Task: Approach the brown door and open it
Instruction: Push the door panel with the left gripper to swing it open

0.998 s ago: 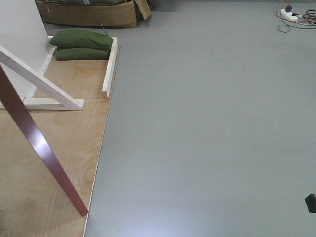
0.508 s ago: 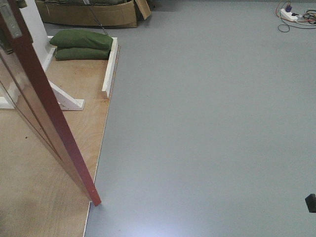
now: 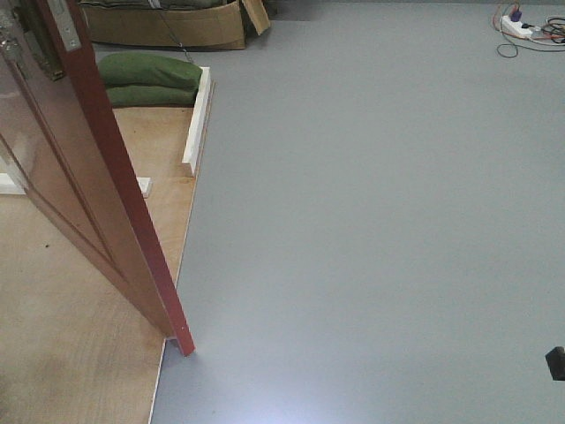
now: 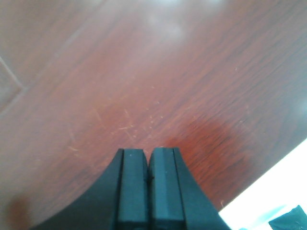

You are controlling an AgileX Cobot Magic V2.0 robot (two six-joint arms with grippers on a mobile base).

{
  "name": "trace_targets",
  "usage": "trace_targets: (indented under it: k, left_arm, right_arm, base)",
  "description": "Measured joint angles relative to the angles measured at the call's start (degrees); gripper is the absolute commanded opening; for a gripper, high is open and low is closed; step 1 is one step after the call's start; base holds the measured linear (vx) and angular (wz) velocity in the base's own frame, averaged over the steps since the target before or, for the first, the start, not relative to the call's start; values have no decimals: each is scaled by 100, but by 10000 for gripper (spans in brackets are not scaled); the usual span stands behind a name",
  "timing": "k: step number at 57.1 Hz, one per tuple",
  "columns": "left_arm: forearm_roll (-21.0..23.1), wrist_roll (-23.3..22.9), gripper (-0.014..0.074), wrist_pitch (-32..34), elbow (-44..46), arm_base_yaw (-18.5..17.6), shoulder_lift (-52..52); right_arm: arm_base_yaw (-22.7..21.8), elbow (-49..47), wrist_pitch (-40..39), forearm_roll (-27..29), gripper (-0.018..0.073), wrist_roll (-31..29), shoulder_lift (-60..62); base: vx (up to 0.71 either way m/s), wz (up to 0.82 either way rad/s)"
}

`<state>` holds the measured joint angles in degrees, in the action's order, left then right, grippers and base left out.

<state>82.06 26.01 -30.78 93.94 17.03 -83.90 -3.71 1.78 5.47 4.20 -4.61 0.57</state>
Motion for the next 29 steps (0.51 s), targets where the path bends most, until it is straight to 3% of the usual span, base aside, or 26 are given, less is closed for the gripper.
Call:
trace_targets:
  k: [29]
  left_arm:
    - [0,0,-4,0,0,0,0]
  right_arm:
    - [0,0,0,0,0,0,0]
  base:
    - [0,0]
